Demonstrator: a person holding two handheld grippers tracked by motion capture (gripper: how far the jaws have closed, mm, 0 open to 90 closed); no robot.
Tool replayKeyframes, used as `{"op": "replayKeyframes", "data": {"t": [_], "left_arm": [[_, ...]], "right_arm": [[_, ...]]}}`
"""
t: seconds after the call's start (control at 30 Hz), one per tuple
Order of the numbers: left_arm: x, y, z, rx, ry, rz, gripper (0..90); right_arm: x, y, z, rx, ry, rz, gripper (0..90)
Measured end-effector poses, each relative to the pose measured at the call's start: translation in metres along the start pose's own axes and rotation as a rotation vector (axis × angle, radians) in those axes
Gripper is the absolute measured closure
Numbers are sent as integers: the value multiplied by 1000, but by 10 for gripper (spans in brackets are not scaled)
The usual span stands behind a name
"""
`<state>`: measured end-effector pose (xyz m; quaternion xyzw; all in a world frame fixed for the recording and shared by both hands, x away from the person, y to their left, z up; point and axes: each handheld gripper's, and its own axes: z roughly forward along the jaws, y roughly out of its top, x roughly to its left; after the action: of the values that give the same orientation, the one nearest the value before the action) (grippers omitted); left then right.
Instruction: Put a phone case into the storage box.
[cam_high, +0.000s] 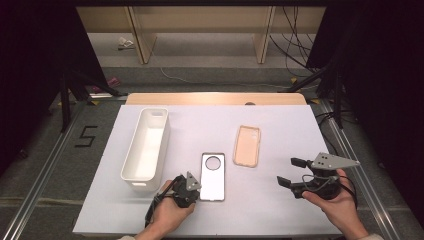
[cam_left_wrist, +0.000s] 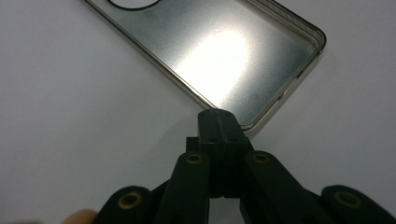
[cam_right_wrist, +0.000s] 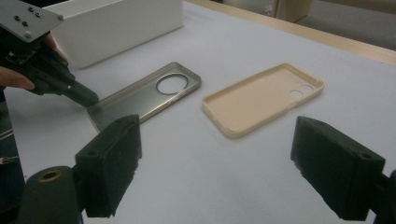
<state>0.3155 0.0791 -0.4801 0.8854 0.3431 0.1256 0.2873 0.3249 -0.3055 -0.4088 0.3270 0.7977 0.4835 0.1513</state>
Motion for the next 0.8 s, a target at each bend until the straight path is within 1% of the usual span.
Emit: {"op": "replayKeyframes", "data": {"t": [0.27,0.33,0.37,0.4,0.43,0.47,0.5,0.53,0.57,0.6,0.63,0.67,0.7,0.73,0.77,0.8], "left_arm": [[0,1,0,-1,-7,1,898],[0,1,0,-1,-10,-4,895],[1,1,-1,7,-15,0,895],[1,3,-5,11,-26,20,840],[1,3,-5,11,-26,20,808],[2,7,-11,8,-47,35,751],[3,9,-14,-11,-47,45,720],[3,9,-14,-11,-47,45,678],[3,11,-17,-28,-48,56,678],[3,16,-20,-20,-61,77,545],[3,16,-20,-20,-61,77,501],[3,19,-22,-16,-70,101,501],[2,21,-22,-22,-68,129,461],[-1,26,-23,-7,-63,189,374],[-3,28,-22,3,-58,218,349],[-6,31,-21,15,-49,259,319]], "right_arm": [[0,0,0,4,0,0,172],[0,0,0,2,1,-1,172],[0,0,0,2,1,0,173],[0,0,0,-2,4,-2,172],[0,0,0,-2,4,-2,172],[0,0,-1,-3,5,-2,172],[0,0,-1,-4,5,-2,173],[0,0,-1,-4,5,-2,173],[0,0,-1,-3,3,-1,172],[0,0,-1,-4,3,0,173],[0,0,-1,-4,3,0,173],[0,0,-1,-4,2,0,173],[0,0,-1,-3,1,1,173],[0,0,-2,-4,0,1,172],[0,0,-1,-3,-1,0,173],[0,0,-1,-3,-2,0,173]]}}
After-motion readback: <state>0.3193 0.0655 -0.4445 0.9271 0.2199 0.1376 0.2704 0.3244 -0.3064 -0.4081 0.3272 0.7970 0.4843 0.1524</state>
